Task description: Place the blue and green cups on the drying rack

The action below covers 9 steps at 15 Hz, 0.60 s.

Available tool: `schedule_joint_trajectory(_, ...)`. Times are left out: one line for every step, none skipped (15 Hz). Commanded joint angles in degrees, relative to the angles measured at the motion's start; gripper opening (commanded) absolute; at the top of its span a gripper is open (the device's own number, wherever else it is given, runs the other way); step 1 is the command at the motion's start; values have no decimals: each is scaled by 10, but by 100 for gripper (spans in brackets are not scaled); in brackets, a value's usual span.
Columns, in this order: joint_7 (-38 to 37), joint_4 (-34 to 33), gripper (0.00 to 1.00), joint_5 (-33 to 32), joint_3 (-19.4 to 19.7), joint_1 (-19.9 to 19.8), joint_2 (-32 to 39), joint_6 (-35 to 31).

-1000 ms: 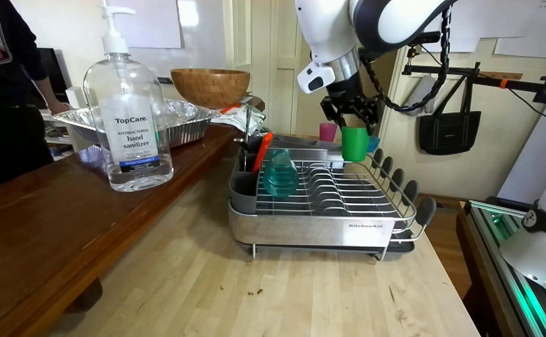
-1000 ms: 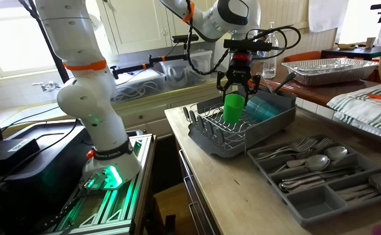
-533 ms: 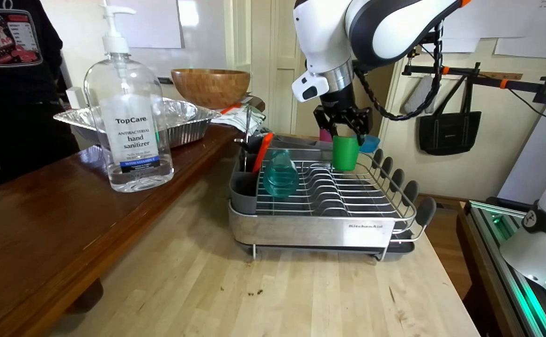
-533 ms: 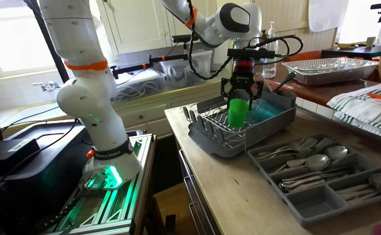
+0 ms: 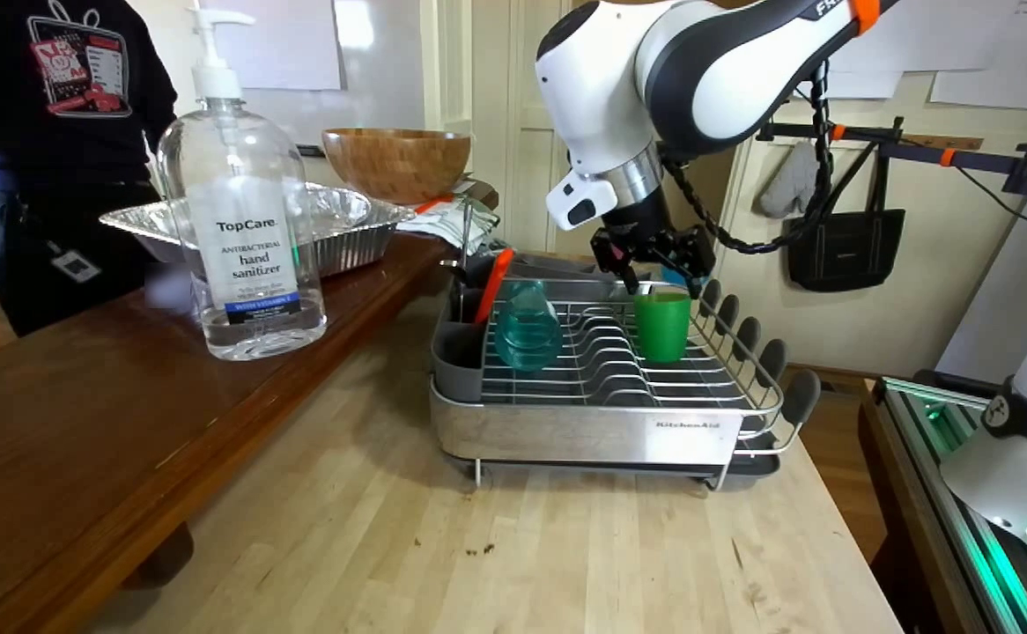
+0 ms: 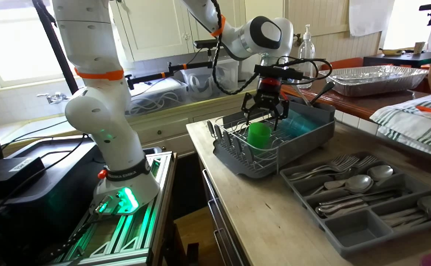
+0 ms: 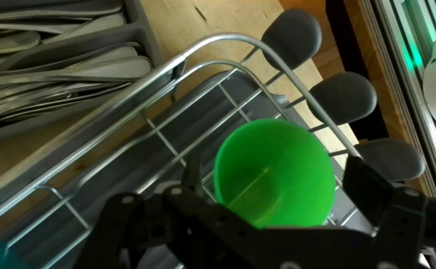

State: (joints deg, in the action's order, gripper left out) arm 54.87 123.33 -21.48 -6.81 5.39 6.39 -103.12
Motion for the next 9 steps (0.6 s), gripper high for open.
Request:
schedule_joint_trajectory(-6,-5,100,10,0,0,-13,37)
schedule_joint_trajectory(-17,-5,100,9,1,0,-21,50)
schedule_joint_trajectory(-34,0,100,5,1,1,-36,53)
schedule_joint_trajectory(-57,10,100,1,0,3,-59,49)
schedule_joint_trajectory(-76,22,100,0,0,3,-83,33)
schedule_joint_trajectory(-88,34,100,0,0,3,-106,12)
schedule_joint_trajectory(-92,45,100,-1,0,4,-130,-7)
schedule_joint_trajectory(-70,1,100,0,2,3,-70,27)
schedule_joint_trajectory(-70,3,100,0,3,4,-85,26)
